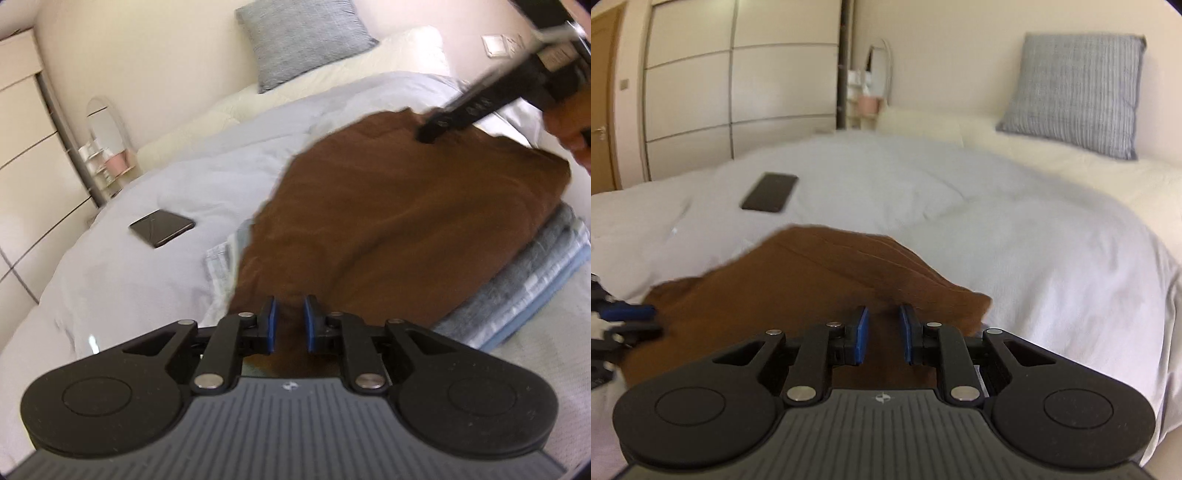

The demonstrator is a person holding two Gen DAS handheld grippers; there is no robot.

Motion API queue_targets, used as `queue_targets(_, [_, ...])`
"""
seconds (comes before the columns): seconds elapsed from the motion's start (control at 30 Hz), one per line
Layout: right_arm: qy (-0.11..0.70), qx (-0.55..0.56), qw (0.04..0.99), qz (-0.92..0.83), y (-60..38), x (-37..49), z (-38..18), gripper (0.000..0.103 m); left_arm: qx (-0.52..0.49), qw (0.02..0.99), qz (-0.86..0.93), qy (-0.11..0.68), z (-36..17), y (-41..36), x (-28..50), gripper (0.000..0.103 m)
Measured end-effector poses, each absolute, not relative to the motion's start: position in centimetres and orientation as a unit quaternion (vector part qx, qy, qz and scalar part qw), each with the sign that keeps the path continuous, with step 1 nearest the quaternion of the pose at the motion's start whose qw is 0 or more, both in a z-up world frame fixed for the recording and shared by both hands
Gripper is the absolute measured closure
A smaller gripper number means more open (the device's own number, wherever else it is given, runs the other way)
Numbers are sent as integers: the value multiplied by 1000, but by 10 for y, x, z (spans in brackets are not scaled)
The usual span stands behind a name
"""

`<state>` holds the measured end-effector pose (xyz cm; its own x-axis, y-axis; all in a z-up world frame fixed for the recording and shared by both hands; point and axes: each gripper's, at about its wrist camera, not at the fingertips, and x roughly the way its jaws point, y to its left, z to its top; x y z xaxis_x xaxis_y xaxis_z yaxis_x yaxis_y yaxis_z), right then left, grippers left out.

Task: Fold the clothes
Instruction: 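Lay the brown shorts flat onto the clothes stack with both grippers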

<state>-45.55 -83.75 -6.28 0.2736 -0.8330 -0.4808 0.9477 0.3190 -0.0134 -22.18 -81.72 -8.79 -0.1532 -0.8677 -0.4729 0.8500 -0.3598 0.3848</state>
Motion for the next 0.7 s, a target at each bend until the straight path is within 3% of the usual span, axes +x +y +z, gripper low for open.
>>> queue_targets(0.2, [180,131,812,-539,-779,-450,-55,82,263,587,-763,66,-79,-815,-192,84])
queue_targets(0.33, [214,158,814,-516,-759,-445,-86,82,260,581,-763,116,-94,-818,-183,84])
queue_targets(0.7, [201,188,796,-539,-726,-457,-92,78,251,603,-743,146,-91,-787,-172,88])
